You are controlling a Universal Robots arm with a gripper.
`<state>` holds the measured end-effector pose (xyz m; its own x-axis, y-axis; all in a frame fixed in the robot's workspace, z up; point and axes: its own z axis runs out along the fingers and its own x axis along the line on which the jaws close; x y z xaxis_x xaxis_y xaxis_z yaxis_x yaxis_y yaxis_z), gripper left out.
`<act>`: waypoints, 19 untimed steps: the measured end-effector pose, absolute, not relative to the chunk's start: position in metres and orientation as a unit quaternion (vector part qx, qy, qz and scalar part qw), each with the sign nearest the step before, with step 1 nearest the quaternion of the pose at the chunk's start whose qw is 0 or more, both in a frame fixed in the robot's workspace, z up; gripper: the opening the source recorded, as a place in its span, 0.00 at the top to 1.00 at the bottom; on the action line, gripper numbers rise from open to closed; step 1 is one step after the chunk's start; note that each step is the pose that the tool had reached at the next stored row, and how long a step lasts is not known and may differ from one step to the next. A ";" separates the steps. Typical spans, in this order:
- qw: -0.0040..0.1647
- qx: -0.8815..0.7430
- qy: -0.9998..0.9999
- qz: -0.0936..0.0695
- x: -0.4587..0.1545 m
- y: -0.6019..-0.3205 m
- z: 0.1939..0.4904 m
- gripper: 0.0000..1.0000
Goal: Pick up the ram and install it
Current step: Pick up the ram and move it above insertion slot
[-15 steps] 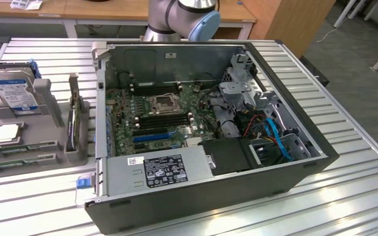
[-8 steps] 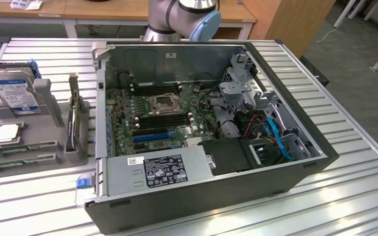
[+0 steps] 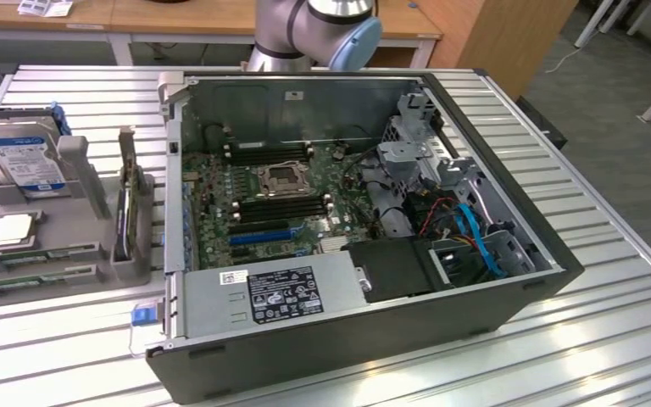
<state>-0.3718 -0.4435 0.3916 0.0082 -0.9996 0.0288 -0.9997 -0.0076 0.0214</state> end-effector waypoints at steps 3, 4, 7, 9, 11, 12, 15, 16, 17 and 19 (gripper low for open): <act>0.018 0.710 -0.704 0.003 -0.372 -0.444 0.392 0.70; 0.018 0.710 -0.704 0.003 -0.372 -0.444 0.392 0.70; 0.018 0.710 -0.704 0.003 -0.372 -0.446 0.392 0.70; 0.018 0.710 -0.704 0.003 -0.372 -0.450 0.392 0.70; 0.018 0.709 -0.704 0.003 -0.372 -0.452 0.392 0.70; 0.018 0.709 -0.705 0.003 -0.372 -0.453 0.391 0.70; 0.018 0.709 -0.705 0.003 -0.372 -0.453 0.390 0.70; 0.018 0.709 -0.705 0.003 -0.372 -0.453 0.389 0.70; 0.018 0.709 -0.705 0.003 -0.372 -0.453 0.387 0.70; 0.018 0.709 -0.705 0.002 -0.372 -0.453 0.383 0.70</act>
<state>-0.3719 -0.4535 0.3831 0.0062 -0.9996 0.0283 -0.9998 -0.0056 0.0214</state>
